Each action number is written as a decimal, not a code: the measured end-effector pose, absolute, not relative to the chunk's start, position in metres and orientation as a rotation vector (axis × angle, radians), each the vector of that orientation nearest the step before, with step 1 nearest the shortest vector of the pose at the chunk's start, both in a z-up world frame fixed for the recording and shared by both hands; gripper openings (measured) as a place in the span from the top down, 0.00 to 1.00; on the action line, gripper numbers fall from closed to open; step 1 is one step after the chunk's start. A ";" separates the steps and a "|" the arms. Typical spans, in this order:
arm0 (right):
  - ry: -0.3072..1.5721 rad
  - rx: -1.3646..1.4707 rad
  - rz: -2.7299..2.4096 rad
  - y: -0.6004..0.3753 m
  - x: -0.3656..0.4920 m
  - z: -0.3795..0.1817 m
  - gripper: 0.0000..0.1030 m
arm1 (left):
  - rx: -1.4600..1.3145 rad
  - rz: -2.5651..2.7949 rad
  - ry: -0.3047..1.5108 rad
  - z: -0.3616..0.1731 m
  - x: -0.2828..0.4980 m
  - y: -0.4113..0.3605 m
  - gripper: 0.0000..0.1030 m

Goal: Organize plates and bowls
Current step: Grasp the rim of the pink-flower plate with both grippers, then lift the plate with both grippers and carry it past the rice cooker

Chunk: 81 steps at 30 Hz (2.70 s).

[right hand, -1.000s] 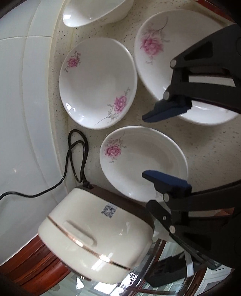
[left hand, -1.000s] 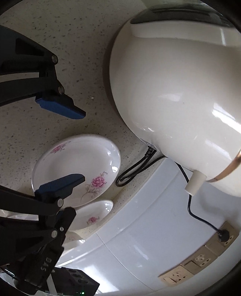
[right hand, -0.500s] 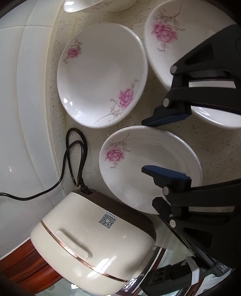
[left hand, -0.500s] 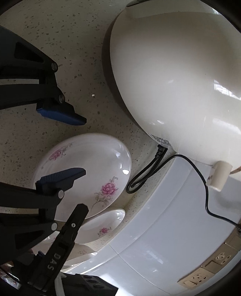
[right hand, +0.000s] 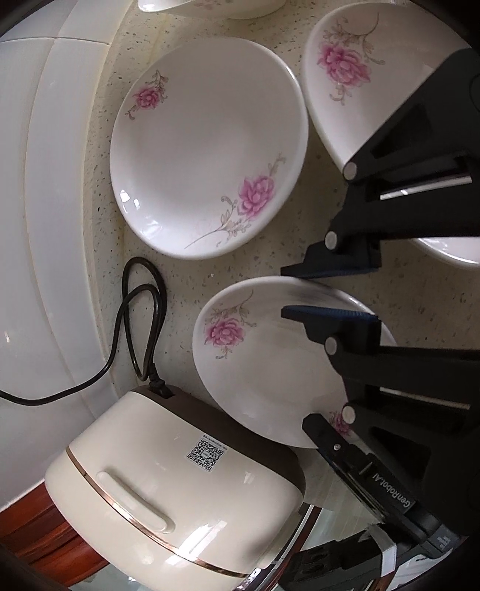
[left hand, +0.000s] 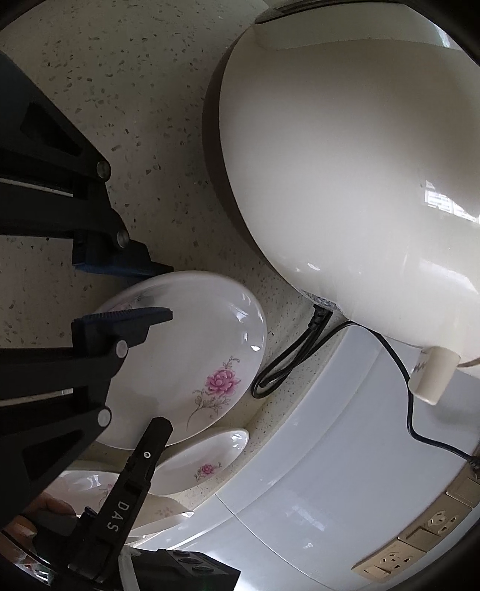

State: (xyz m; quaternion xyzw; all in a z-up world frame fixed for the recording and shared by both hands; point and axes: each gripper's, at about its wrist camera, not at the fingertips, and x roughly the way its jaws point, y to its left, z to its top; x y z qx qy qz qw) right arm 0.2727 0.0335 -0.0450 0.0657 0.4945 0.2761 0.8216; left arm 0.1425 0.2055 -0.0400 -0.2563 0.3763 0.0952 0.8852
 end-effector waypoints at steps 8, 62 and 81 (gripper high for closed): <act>1.059 0.148 0.608 0.033 0.270 -0.041 0.87 | -0.648 0.181 0.792 -0.042 0.128 0.218 0.87; 1.081 -0.172 0.967 0.153 0.070 -0.017 0.84 | -0.759 0.523 0.732 -0.028 -0.074 0.282 0.91; 1.092 -0.218 1.025 0.166 0.064 -0.029 0.82 | -0.778 0.572 0.725 -0.034 -0.097 0.297 0.90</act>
